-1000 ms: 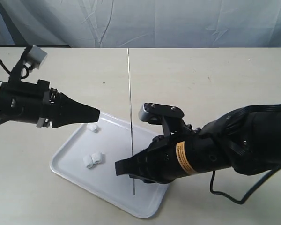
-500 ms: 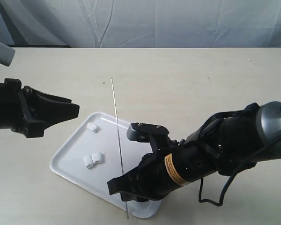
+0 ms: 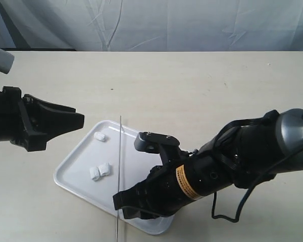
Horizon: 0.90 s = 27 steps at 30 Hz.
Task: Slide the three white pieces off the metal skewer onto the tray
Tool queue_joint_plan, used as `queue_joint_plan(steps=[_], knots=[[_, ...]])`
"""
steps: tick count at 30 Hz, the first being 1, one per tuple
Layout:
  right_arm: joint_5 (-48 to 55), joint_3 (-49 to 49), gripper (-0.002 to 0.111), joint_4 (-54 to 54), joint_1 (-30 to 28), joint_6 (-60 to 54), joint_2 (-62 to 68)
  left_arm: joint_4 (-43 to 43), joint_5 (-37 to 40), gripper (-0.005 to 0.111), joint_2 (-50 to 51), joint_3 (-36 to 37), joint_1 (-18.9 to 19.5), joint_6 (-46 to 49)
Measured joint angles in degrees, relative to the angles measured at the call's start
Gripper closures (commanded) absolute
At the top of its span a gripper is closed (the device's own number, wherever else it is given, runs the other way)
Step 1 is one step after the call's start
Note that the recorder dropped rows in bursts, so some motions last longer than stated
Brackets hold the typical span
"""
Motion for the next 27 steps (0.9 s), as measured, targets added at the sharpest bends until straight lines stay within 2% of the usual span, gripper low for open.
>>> queue_joint_plan(steps=[7,11,17,21,24,27], knots=[[0.4,-0.1,0.085,-1.8,-0.4,0.0,-5.2,0.5,3.3,0.072,-0.7,0.3,0.7,0.0],[0.4,-0.1,0.085,-7.6,-4.1,0.0,-13.0,0.5,6.3,0.072,-6.2,2.3,2.5,0.3],[2.2,-0.1,0.085,-11.9,-16.7,0.0,-31.0,0.4,14.1,0.072,-24.7,5.9,5.3,-0.9],[5.4,-0.2,0.085,-12.1,-27.2,-6.0,-46.2,1.7,23.6,0.072,-42.9,8.3,5.8,-4.8],[6.5,-0.1,0.085,-12.1,-31.5,-14.7,-57.5,2.3,31.3,0.072,-55.4,10.6,5.8,-8.9],[9.1,2.4,0.085,-12.1,-33.3,-20.4,-68.1,2.3,35.8,0.072,-65.2,13.8,5.8,-10.4]])
